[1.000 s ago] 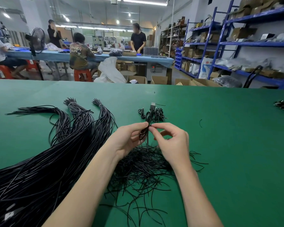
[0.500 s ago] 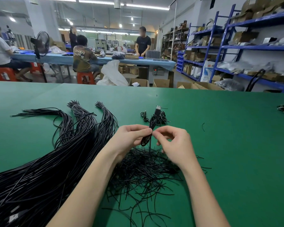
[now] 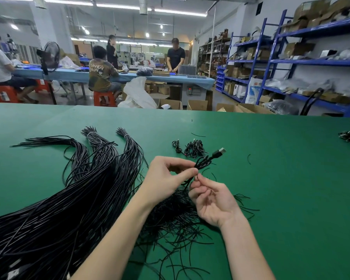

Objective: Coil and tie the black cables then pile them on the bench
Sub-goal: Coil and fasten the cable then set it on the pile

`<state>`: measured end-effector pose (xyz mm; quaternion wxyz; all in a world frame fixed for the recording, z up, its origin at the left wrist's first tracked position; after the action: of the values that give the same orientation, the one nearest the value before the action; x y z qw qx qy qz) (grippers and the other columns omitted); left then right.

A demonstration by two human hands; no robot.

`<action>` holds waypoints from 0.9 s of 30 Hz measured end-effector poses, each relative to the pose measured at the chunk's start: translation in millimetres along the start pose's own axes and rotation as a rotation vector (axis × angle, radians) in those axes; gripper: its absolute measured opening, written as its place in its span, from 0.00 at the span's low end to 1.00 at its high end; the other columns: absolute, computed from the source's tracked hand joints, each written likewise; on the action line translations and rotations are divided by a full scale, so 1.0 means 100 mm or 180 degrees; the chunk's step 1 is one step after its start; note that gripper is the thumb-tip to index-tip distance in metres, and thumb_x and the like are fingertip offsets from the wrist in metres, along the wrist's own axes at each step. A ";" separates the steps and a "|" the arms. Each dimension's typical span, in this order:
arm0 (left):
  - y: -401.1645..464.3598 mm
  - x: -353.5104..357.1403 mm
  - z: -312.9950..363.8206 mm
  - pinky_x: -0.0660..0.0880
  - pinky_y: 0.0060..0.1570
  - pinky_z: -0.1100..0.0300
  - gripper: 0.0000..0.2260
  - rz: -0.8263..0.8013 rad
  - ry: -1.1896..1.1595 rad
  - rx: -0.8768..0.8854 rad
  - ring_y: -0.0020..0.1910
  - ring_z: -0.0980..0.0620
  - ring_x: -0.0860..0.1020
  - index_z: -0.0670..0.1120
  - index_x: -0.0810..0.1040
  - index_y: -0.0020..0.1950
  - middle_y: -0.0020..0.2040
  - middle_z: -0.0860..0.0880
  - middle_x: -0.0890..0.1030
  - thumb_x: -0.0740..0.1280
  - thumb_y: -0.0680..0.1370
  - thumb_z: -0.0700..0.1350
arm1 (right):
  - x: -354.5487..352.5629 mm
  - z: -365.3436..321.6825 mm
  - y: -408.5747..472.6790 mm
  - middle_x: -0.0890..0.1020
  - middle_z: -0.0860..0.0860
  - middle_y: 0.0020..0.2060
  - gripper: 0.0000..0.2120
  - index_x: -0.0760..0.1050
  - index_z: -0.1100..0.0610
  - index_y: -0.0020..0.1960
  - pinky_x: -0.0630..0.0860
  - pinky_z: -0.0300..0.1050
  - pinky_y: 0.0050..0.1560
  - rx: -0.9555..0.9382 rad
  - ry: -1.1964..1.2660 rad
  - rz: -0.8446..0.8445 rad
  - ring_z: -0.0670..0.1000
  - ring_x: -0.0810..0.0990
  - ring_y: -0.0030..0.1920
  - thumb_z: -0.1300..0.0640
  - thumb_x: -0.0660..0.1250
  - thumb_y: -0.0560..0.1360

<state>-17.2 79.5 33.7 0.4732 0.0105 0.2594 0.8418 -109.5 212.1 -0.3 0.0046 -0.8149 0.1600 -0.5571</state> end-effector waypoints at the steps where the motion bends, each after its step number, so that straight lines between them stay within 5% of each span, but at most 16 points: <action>1: 0.00 0.02 -0.02 0.77 0.46 0.68 0.07 0.0061 -0.0081 -0.0050 0.44 0.58 0.85 0.63 0.86 0.46 0.43 0.56 0.87 0.77 0.69 0.54 | -0.01 0.01 0.01 0.77 0.53 0.34 0.21 0.81 0.64 0.42 0.75 0.32 0.22 -0.0033 -0.0024 0.0045 0.45 0.77 0.27 0.71 0.86 0.54; 6: 0.02 0.06 -0.14 0.75 0.43 0.73 0.04 0.0532 -0.0563 -0.0583 0.44 0.61 0.84 0.54 0.88 0.44 0.42 0.54 0.87 0.79 0.71 0.47 | 0.05 -0.05 0.07 0.82 0.49 0.35 0.12 0.83 0.58 0.48 0.71 0.32 0.22 -0.0757 -0.1561 0.1034 0.43 0.75 0.27 0.56 0.80 0.69; 10: -0.01 0.11 -0.21 0.72 0.36 0.75 0.05 0.0788 -0.0731 -0.1052 0.37 0.68 0.81 0.50 0.87 0.46 0.40 0.55 0.87 0.79 0.71 0.46 | 0.08 -0.07 0.13 0.87 0.47 0.37 0.02 0.87 0.53 0.45 0.72 0.34 0.27 -0.2112 -0.3125 0.1969 0.42 0.79 0.28 0.56 0.78 0.73; 13: -0.01 0.11 -0.24 0.72 0.36 0.73 0.06 0.0893 -0.0915 -0.1247 0.39 0.67 0.81 0.50 0.87 0.46 0.42 0.54 0.87 0.79 0.71 0.48 | 0.10 0.02 0.18 0.87 0.45 0.37 0.02 0.87 0.51 0.42 0.73 0.34 0.27 -0.2594 -0.3249 0.1956 0.41 0.79 0.28 0.57 0.77 0.74; 20: 0.00 0.13 -0.32 0.77 0.50 0.60 0.07 0.0943 -0.1188 -0.1506 0.49 0.54 0.83 0.48 0.87 0.48 0.45 0.51 0.87 0.78 0.72 0.46 | 0.05 0.12 0.28 0.87 0.47 0.37 0.01 0.85 0.55 0.48 0.74 0.35 0.29 -0.2167 -0.2489 0.1728 0.42 0.80 0.32 0.59 0.75 0.76; 24: 0.02 0.14 -0.30 0.74 0.33 0.69 0.05 0.0986 -0.1277 -0.1419 0.36 0.60 0.82 0.46 0.85 0.49 0.39 0.51 0.86 0.76 0.74 0.43 | 0.04 0.13 0.31 0.87 0.47 0.48 0.07 0.82 0.48 0.54 0.82 0.43 0.43 -0.2155 -0.3078 0.1524 0.45 0.86 0.43 0.54 0.75 0.77; 27: 0.01 0.15 -0.27 0.74 0.30 0.68 0.06 0.0936 -0.1387 -0.1376 0.31 0.58 0.79 0.44 0.82 0.50 0.36 0.50 0.85 0.75 0.75 0.40 | 0.01 0.15 0.33 0.85 0.51 0.50 0.13 0.78 0.46 0.58 0.82 0.44 0.41 -0.2093 -0.3397 0.1322 0.50 0.87 0.40 0.56 0.75 0.76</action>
<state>-33.9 79.3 7.2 0.3823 0.1269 -0.0365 0.9145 -103.8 177.8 -11.9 -0.0585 -0.8903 0.4515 0.0137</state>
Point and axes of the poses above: each hand's wrist, its own y-axis towards the middle knuckle, its own x-axis out of the palm, z = x × y, the point moved 1 cm from there along y, towards the middle knuckle
